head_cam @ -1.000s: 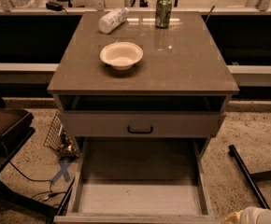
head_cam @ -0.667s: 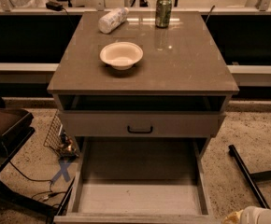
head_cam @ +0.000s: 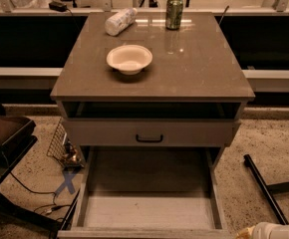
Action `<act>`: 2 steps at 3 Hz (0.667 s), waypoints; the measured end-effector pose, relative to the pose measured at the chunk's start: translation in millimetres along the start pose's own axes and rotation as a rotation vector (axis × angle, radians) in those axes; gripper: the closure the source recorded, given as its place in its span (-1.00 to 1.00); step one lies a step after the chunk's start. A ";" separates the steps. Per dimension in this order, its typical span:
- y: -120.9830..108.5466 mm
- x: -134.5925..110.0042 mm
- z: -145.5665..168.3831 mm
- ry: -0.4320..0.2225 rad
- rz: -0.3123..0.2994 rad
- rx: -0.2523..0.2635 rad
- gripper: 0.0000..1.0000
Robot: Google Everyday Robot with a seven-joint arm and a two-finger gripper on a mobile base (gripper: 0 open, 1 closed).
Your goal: Close middle drawer
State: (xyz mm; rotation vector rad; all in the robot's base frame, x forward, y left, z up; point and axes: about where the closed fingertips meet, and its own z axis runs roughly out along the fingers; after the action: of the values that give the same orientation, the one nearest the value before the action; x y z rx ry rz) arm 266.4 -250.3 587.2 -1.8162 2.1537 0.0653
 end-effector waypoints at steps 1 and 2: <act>23.1 -2.3 43.8 -0.067 0.022 -0.029 1.00; 36.6 -2.8 77.6 -0.127 0.034 -0.048 1.00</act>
Offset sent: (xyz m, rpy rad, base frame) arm -0.0251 0.0414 -0.1215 0.2174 0.0437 0.0064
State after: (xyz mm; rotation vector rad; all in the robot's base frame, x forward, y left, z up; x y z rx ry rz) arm 248.0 -222.1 508.2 -1.7517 2.1112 0.2356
